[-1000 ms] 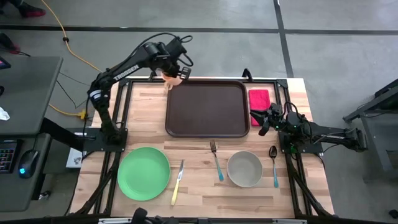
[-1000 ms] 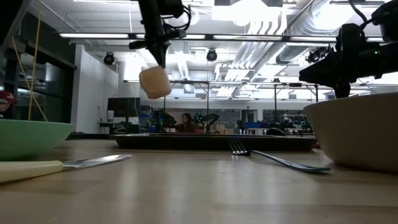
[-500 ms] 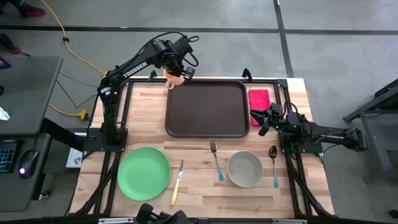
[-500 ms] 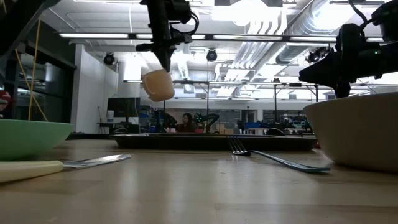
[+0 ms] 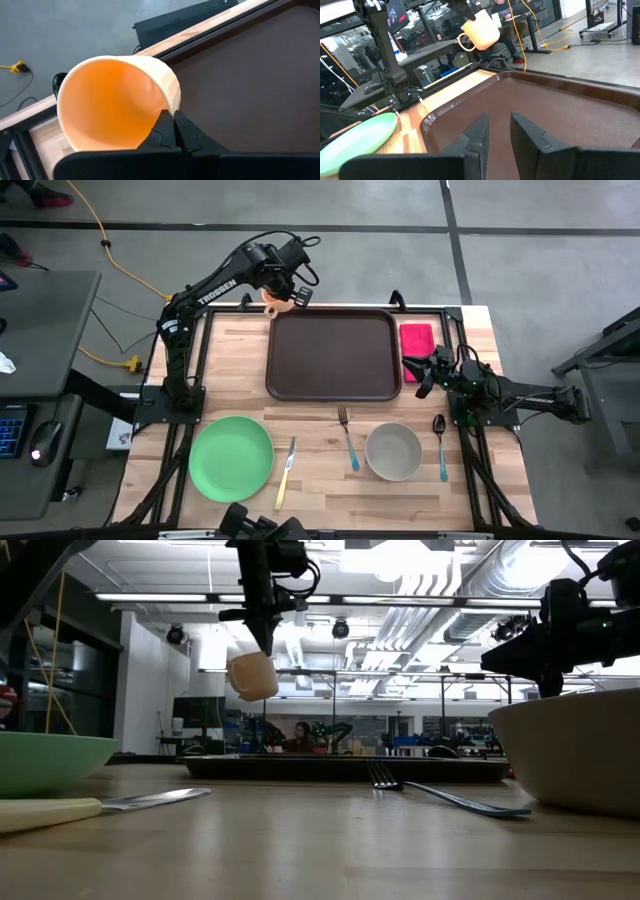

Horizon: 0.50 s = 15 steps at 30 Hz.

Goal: Set up tray
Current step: Put the yellow mug on the brown serving tray

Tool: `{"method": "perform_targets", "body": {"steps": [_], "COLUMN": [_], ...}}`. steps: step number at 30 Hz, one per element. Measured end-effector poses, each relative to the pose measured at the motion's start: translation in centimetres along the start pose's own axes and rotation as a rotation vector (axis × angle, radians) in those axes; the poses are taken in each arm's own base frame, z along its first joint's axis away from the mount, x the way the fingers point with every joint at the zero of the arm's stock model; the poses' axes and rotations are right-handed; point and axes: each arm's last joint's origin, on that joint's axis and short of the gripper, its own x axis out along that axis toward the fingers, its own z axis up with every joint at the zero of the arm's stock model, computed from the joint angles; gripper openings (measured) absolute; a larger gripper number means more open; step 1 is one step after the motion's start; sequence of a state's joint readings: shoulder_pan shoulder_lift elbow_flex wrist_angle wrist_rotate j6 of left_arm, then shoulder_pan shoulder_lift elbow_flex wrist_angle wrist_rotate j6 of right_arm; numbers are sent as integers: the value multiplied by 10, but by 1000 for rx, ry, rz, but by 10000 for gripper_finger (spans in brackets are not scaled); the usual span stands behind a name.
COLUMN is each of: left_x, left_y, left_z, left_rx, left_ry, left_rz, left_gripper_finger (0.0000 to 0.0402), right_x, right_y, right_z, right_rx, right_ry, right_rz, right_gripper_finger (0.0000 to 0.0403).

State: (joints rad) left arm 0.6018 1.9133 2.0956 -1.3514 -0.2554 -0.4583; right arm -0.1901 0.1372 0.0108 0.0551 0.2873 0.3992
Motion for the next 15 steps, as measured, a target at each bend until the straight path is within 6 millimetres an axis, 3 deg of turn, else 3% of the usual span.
{"method": "perform_targets", "body": {"steps": [3,15], "left_x": [6,64], "left_y": [-4,-25], "left_z": [0,0], "left_rx": [17,93], "left_ry": [8,133], "left_rz": [9,61], "left_gripper_finger": [10,10], "right_x": [0,0], "right_y": [0,0], "right_z": [0,0], "right_rx": [0,-6], "right_ry": [1,1], "right_rz": [0,2], "right_gripper_finger": [57,57]}}
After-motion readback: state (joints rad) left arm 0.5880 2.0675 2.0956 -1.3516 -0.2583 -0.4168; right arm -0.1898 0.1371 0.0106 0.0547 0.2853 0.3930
